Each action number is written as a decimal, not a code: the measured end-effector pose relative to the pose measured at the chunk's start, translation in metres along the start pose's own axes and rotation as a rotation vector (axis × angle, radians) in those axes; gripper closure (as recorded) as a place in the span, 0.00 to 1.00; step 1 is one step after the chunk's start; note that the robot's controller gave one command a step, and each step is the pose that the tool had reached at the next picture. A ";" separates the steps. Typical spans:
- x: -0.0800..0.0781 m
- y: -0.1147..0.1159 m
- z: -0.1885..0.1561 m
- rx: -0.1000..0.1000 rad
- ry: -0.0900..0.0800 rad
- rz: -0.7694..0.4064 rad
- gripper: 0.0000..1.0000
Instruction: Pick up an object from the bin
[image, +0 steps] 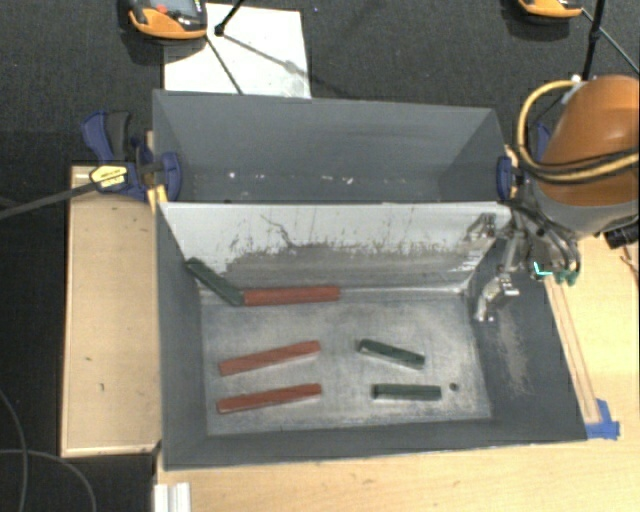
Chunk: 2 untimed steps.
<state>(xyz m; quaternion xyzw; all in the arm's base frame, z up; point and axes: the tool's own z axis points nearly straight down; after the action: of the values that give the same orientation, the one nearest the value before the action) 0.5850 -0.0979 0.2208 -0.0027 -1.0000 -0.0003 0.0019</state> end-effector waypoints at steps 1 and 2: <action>-0.002 0.000 -0.004 0.001 -0.008 -0.002 0.00; 0.014 0.005 0.057 0.001 -0.012 0.018 0.00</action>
Offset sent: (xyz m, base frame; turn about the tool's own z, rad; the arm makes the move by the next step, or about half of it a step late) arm -0.0293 0.0095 -0.1102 0.0375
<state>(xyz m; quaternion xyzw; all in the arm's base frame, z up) 0.5706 -0.0925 0.1635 -0.0118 -0.9999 0.0001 -0.0039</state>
